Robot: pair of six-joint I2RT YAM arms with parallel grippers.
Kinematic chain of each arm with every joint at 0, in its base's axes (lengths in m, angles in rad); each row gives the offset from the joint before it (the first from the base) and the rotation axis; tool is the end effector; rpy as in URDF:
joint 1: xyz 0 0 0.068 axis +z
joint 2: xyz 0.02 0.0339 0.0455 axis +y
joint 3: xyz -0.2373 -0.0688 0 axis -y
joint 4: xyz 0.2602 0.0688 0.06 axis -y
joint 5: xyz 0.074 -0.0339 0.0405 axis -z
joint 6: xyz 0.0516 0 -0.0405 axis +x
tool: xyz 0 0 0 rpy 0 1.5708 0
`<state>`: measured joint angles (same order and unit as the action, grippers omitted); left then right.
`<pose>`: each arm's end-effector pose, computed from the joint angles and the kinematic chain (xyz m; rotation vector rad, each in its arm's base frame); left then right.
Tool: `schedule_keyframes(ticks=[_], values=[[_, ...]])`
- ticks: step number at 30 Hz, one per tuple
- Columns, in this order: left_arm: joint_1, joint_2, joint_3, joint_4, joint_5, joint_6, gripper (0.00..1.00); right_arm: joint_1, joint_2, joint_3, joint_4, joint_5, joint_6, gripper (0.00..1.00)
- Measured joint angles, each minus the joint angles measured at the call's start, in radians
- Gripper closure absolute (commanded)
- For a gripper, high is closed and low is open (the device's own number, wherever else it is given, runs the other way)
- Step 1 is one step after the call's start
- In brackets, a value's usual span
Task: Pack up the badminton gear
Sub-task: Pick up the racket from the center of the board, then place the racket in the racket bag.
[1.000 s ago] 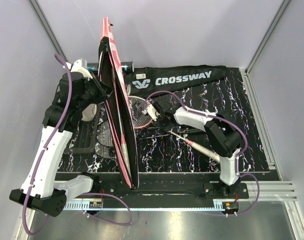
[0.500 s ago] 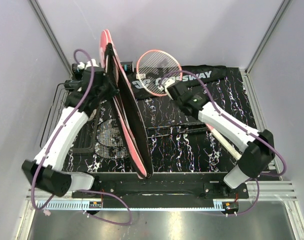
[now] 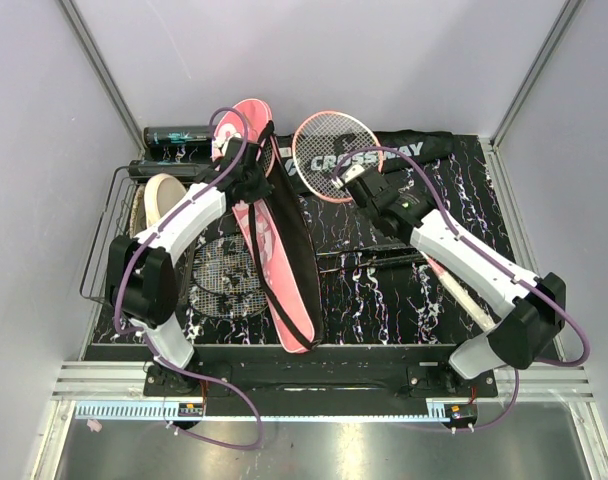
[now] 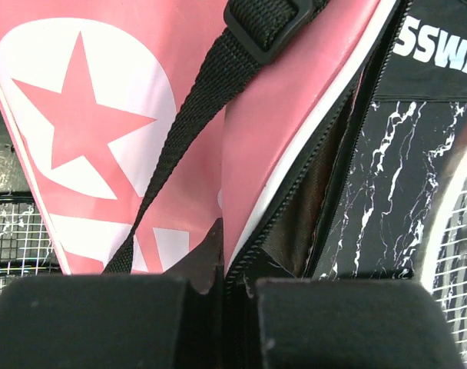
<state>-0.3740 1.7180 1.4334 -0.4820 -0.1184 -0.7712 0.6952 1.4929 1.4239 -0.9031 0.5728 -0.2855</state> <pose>0.3854 -0.1447 0.2459 -0.5263 2.3122 -0.4281 0.2724 0.1908 0.2950 -0.9359 2.2155 -0.5403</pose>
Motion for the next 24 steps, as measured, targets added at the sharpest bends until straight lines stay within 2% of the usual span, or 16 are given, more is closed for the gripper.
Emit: schedule_keyframes(ticks=[13, 24], values=[[0.003, 0.000, 0.020, 0.031, 0.070, 0.012, 1.00, 0.121, 0.065, -0.004, -0.022, -0.069, 0.080, 1.00], [0.018, -0.024, 0.026, -0.018, 0.123, 0.068, 1.00, 0.168, 0.160, -0.018, -0.029, 0.064, 0.119, 1.00]])
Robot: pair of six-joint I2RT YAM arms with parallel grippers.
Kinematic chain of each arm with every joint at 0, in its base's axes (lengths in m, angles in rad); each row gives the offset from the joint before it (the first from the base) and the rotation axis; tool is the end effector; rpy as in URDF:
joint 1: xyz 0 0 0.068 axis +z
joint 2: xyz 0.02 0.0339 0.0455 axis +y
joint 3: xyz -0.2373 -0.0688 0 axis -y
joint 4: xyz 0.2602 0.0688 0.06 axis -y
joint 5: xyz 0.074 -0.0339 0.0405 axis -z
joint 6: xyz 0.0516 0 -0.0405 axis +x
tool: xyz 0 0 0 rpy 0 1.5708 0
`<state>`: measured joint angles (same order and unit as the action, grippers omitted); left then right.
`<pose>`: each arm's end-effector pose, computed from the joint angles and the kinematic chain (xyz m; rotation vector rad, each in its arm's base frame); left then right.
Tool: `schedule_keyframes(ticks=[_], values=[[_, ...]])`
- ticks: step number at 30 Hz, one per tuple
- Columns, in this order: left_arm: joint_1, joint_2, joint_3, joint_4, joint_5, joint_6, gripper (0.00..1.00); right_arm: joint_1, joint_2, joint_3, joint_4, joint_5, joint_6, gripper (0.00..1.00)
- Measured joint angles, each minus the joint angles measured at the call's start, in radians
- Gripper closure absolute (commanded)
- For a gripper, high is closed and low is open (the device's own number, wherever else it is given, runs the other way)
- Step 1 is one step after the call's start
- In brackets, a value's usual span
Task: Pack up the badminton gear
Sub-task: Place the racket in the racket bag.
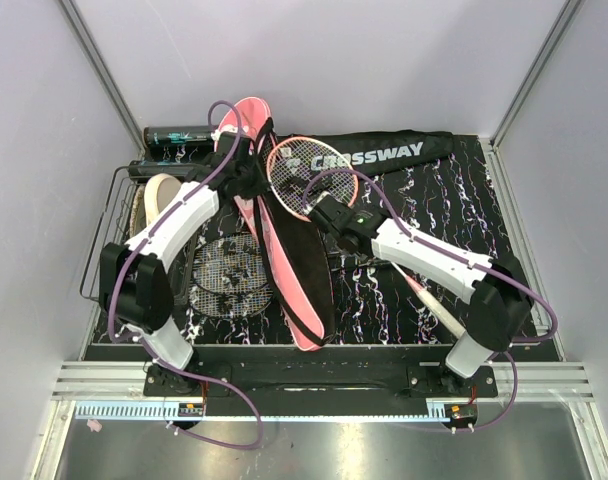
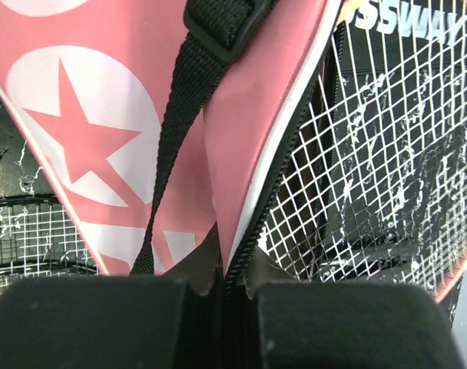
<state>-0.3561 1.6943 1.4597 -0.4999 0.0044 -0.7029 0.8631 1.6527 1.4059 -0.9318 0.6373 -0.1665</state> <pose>0.3837 -0.1430 0.2627 -0.4062 2.3326 -0.5359 0.2512 0.2464 0.2379 -1.0879 2.2557 -0.6055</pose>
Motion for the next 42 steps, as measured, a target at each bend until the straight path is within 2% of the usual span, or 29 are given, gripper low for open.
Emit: schedule_keyframes(ticks=[5, 13, 16, 21, 29, 36, 39, 42], values=[[-0.001, -0.056, 0.021, -0.032, -0.003, 0.008, 1.00, 0.012, -0.018, -0.034, 0.023, 0.001, 0.009, 1.00], [-0.004, -0.057, 0.073, -0.073, -0.019, 0.019, 1.00, 0.022, -0.080, -0.130, 0.074, 0.040, -0.024, 1.00], [-0.004, -0.057, 0.077, -0.094, -0.028, 0.027, 1.00, 0.022, -0.114, -0.142, 0.076, -0.018, -0.026, 1.00], [0.004, -0.071, 0.046, -0.055, -0.022, 0.034, 1.00, -0.016, -0.225, -0.107, 0.069, -0.272, 0.062, 1.00], [0.070, -0.092, -0.097, 0.164, 0.109, -0.010, 1.00, -0.330, -0.310, -0.067, 0.227, -0.956, 0.357, 1.00], [0.097, -0.069, -0.112, 0.225, 0.126, -0.081, 1.00, -0.360, -0.267, 0.031, 0.270, -1.213, 0.476, 1.00], [0.097, -0.069, -0.112, 0.239, 0.122, -0.084, 1.00, -0.360, -0.267, 0.006, 0.371, -1.375, 0.578, 1.00], [0.096, -0.066, -0.111, 0.243, 0.123, -0.084, 1.00, -0.360, -0.268, -0.090, 0.628, -1.574, 0.772, 1.00]])
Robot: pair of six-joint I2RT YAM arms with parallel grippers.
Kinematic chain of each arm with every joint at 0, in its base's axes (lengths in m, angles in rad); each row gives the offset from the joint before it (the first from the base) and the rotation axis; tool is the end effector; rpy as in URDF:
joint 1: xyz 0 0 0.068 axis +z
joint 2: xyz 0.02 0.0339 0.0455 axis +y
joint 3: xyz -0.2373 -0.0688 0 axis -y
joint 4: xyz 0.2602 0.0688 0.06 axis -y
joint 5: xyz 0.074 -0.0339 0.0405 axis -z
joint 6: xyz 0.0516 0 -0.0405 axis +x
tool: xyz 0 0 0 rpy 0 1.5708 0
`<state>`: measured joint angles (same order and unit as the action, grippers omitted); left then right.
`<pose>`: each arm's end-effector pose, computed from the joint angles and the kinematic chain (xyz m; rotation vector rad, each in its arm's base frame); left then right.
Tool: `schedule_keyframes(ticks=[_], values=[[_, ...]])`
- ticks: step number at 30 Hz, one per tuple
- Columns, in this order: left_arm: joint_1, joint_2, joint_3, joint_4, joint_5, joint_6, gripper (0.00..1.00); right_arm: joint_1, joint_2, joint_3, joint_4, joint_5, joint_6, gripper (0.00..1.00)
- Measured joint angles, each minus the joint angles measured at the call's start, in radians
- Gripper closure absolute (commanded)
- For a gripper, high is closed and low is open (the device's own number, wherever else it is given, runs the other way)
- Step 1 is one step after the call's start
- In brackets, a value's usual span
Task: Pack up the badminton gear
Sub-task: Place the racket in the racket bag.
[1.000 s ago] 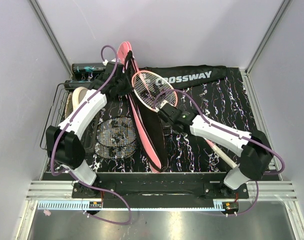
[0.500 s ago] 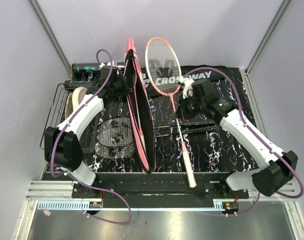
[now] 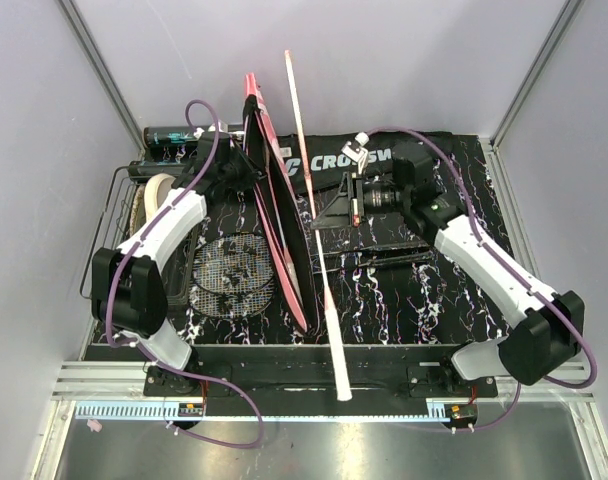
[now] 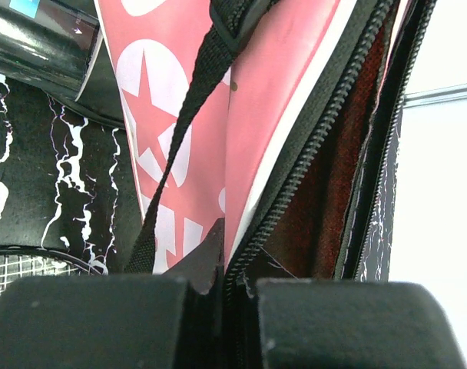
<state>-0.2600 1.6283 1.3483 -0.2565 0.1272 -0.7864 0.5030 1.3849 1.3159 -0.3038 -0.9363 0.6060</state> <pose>0.3925 -0.1112 0.2722 -0.4942 2.1398 -0.7448 0.2755 0.1990 0.3505 -0.5942 2.0594 1.5992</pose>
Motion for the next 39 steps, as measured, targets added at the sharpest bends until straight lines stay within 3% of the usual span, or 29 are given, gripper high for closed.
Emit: schedule_keyframes(ticks=[4, 8, 16, 30, 39], values=[[0.000, 0.009, 0.000, 0.015, -0.003, -0.009, 1.00, 0.004, 0.003, -0.134, 0.294, -0.166, 0.249, 1.00], [0.000, 0.024, 0.006, 0.034, -0.003, -0.021, 1.00, 0.021, 0.027, -0.153, 0.388, -0.263, 0.347, 1.00], [0.000, 0.032, 0.014, 0.047, -0.007, -0.023, 1.00, 0.054, 0.082, -0.158, 0.374, -0.310, 0.343, 1.00], [0.000, -0.007, -0.023, 0.068, 0.010, -0.020, 1.00, 0.054, 0.212, -0.229, 0.333, -0.245, 0.338, 1.00], [0.012, -0.050, -0.149, 0.154, 0.123, -0.042, 1.00, 0.052, 0.475, 0.000, 0.338, -0.226, 0.338, 1.00]])
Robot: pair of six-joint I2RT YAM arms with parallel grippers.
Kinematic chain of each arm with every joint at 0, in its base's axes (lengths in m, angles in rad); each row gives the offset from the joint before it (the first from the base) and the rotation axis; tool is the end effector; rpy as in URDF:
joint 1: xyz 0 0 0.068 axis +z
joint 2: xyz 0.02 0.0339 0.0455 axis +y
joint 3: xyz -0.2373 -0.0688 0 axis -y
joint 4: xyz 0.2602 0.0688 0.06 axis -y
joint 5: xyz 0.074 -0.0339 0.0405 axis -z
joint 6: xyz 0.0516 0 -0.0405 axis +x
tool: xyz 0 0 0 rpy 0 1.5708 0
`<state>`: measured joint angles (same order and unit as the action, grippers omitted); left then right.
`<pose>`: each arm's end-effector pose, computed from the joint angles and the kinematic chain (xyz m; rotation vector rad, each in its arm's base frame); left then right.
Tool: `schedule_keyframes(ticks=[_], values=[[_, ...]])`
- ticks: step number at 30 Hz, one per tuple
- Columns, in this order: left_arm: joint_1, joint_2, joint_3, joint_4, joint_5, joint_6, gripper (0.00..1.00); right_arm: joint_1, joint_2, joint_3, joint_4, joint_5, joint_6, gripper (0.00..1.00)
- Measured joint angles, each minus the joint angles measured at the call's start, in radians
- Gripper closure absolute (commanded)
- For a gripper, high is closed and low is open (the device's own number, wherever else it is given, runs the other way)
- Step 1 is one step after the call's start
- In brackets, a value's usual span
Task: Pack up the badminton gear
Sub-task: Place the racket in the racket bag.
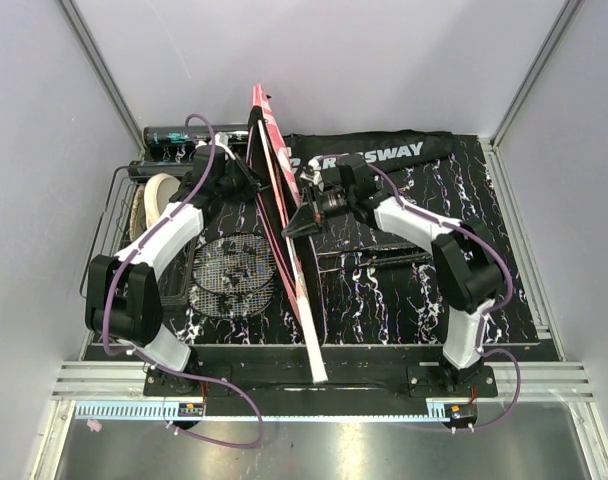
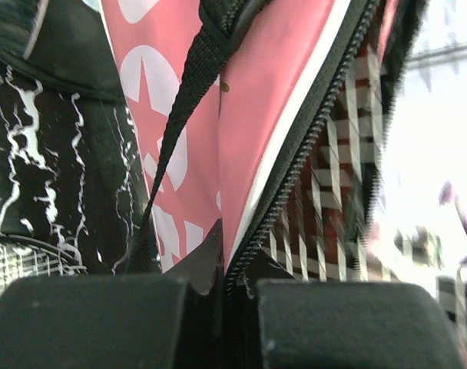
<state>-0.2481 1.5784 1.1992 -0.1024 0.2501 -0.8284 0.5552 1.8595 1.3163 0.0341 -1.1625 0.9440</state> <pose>0.3804 -0.1095 0.2528 -0.4604 2.1171 -0.9039 0.3352 0.2636 0.2118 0.4160 -2.3709 -1.9783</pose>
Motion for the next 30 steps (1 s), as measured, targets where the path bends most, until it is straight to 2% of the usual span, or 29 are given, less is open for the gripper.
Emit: schedule_keyframes(ticks=[5, 10, 16, 21, 23, 24, 25, 30], values=[[-0.001, -0.038, -0.027, -0.008, 0.056, -0.008, 1.00, -0.013, 0.127, 0.106, 0.096, 0.031, 0.132, 1.00], [0.003, -0.073, -0.035, 0.000, 0.082, 0.008, 1.00, -0.049, 0.234, 0.233, 0.087, 0.082, 0.156, 1.00], [0.003, -0.074, -0.053, -0.021, 0.076, 0.007, 1.00, -0.052, 0.300, 0.414, -0.132, 0.237, -0.042, 1.00], [0.011, -0.074, -0.090, -0.005, 0.068, -0.014, 1.00, -0.008, 0.304, 0.384, -0.118, 0.371, -0.163, 0.97], [0.013, -0.073, -0.093, -0.014, 0.063, -0.014, 1.00, 0.001, 0.320, 0.388, -0.132, 0.394, -0.222, 0.78], [0.014, -0.073, -0.094, -0.020, 0.059, -0.013, 1.00, 0.005, 0.327, 0.398, -0.159, 0.409, -0.255, 0.73], [0.015, -0.073, -0.095, -0.023, 0.060, -0.014, 1.00, 0.008, 0.330, 0.412, -0.192, 0.432, -0.294, 0.60], [0.004, -0.074, -0.098, -0.060, 0.080, -0.018, 1.00, 0.012, 0.304, 0.454, -0.380, 0.595, -0.458, 0.41]])
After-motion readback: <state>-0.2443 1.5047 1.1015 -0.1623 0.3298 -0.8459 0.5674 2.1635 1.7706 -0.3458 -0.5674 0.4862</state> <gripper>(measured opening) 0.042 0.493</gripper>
